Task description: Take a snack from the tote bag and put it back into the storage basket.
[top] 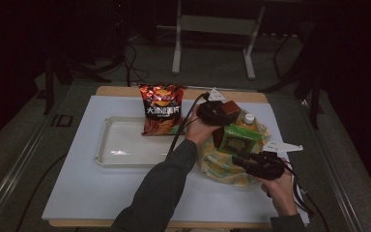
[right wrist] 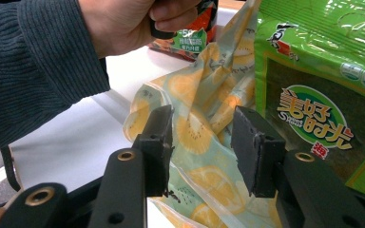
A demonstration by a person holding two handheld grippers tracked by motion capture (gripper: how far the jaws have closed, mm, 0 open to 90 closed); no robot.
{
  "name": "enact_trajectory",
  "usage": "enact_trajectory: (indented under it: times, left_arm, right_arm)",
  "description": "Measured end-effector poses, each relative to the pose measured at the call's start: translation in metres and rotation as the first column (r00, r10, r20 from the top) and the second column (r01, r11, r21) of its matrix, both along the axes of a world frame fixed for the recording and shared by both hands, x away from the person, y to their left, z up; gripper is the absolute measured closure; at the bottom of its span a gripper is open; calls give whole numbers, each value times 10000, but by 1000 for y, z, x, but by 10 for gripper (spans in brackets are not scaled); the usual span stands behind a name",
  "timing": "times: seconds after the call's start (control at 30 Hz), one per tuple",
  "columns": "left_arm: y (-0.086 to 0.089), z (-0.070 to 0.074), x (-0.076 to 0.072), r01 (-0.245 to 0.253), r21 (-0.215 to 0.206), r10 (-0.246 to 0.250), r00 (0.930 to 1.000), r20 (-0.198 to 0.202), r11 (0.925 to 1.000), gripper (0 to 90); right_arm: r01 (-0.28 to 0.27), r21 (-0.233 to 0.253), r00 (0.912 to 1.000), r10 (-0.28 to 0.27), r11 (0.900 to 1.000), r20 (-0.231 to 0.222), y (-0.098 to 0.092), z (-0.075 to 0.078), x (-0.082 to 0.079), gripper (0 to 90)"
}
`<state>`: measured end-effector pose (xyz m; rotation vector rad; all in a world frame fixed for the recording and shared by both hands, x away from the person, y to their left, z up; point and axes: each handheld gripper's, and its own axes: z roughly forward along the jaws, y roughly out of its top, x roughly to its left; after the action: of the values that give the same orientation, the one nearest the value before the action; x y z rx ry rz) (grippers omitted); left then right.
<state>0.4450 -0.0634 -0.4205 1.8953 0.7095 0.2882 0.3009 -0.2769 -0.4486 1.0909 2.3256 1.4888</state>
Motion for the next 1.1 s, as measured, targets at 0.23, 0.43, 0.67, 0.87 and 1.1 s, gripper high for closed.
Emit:
enact_trajectory:
  times: [0.23,0.43,0.67,0.87,1.1]
  left_arm:
    - [2,3,-2,-97,256,94,9999,144,9996,411]
    - [7,6,-3,-417,502,408,9990,176,9979,417]
    - [15,15,-8,-479,453,469,9986,248,9978,418]
    - [22,26,-13,-617,221,607,9973,423,9979,419]
    - [31,35,-17,-689,30,687,9965,484,9976,419]
  right_arm:
    - [-5,-50,10000,5,10000,-66,1,-2,1,589]
    - [-20,-73,10000,20,10000,-78,1,-3,1,588]
    - [8,-59,10000,-8,10000,-76,1,-3,2,589]
    - [3,-68,9999,-4,10000,-117,2,-4,1,588]
    - [-6,-129,9999,5,9999,-116,2,-5,2,589]
